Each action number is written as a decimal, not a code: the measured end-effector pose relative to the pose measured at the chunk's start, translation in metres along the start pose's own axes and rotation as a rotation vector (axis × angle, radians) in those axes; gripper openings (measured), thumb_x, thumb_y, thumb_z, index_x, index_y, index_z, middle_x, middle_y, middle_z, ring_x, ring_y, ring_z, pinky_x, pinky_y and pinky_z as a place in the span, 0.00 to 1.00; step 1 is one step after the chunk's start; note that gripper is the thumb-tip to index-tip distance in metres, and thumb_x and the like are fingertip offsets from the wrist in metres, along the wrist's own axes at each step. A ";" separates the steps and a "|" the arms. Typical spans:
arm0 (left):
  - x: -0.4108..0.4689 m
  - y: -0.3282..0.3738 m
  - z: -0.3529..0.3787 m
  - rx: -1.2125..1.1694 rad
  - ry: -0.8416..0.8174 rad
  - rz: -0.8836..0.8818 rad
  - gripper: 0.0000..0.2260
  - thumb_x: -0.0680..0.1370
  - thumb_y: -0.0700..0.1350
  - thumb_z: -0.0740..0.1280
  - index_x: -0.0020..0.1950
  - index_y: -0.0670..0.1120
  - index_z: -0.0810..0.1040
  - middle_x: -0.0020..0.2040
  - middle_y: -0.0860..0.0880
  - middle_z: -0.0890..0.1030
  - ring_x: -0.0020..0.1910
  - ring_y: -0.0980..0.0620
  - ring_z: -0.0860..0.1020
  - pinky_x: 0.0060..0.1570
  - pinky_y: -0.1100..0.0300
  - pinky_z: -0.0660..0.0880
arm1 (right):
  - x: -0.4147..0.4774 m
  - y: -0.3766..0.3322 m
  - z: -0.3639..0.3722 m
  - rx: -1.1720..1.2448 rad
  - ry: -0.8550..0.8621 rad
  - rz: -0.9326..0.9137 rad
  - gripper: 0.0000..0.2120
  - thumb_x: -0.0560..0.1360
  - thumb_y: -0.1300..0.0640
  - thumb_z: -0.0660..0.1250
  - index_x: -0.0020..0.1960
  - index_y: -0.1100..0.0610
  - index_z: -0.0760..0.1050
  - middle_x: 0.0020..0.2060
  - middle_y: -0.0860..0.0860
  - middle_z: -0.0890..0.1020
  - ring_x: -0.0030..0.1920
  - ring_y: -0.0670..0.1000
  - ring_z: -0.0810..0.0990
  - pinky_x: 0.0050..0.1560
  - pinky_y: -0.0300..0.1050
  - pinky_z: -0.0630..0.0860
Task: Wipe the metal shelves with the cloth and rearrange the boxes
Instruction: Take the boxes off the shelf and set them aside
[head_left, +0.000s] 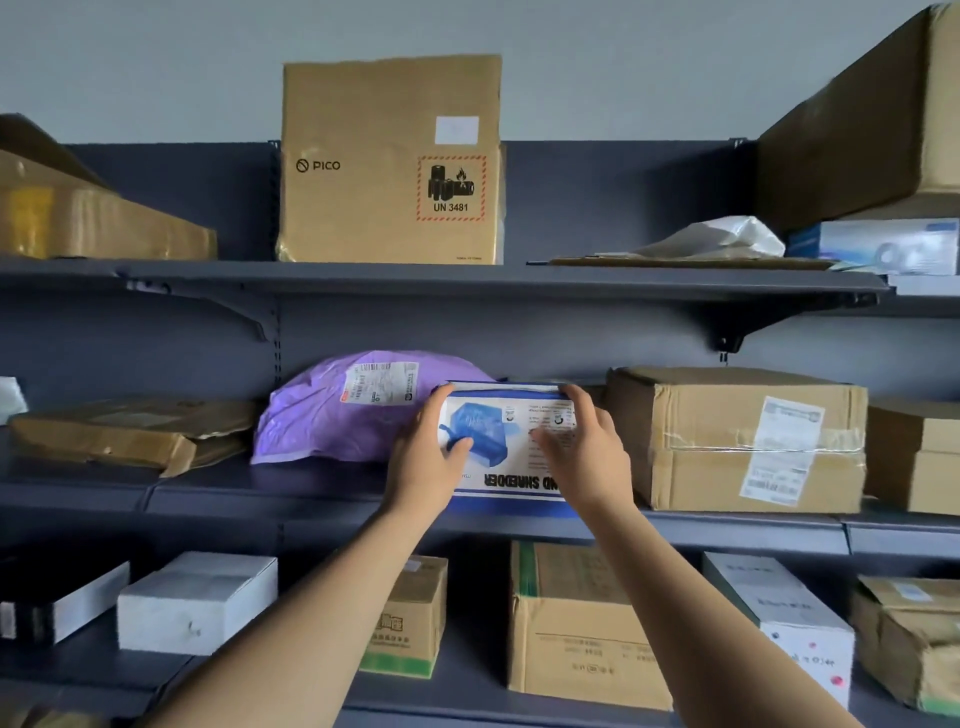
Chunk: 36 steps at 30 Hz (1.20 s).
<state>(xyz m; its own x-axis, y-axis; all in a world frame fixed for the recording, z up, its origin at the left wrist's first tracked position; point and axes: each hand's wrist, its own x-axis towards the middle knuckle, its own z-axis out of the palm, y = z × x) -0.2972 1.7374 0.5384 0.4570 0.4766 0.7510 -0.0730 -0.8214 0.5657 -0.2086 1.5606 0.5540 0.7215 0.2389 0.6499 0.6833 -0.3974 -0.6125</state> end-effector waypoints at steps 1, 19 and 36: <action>0.003 -0.001 0.004 0.010 -0.005 -0.003 0.30 0.77 0.42 0.71 0.75 0.58 0.66 0.63 0.48 0.80 0.54 0.41 0.79 0.54 0.50 0.77 | 0.005 0.003 0.003 -0.002 -0.007 0.007 0.27 0.80 0.46 0.66 0.76 0.39 0.60 0.69 0.52 0.71 0.60 0.61 0.79 0.55 0.52 0.73; 0.018 -0.013 0.032 0.026 -0.074 -0.076 0.37 0.79 0.39 0.69 0.81 0.59 0.55 0.71 0.46 0.73 0.63 0.41 0.74 0.61 0.47 0.74 | 0.026 0.021 0.017 -0.123 -0.107 -0.011 0.38 0.81 0.49 0.64 0.81 0.36 0.44 0.77 0.53 0.64 0.61 0.62 0.78 0.51 0.51 0.74; -0.036 -0.046 -0.020 -0.220 -0.121 -0.003 0.26 0.78 0.47 0.71 0.75 0.50 0.69 0.71 0.54 0.71 0.69 0.54 0.71 0.68 0.58 0.67 | -0.056 -0.014 0.040 -0.108 -0.039 -0.028 0.33 0.80 0.38 0.64 0.81 0.41 0.56 0.82 0.55 0.51 0.81 0.59 0.55 0.73 0.55 0.66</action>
<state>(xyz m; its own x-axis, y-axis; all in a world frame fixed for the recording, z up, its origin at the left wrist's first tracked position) -0.3285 1.7645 0.4917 0.5596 0.4267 0.7104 -0.2566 -0.7259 0.6381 -0.2541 1.5887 0.5080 0.7078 0.2846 0.6465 0.6884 -0.4833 -0.5409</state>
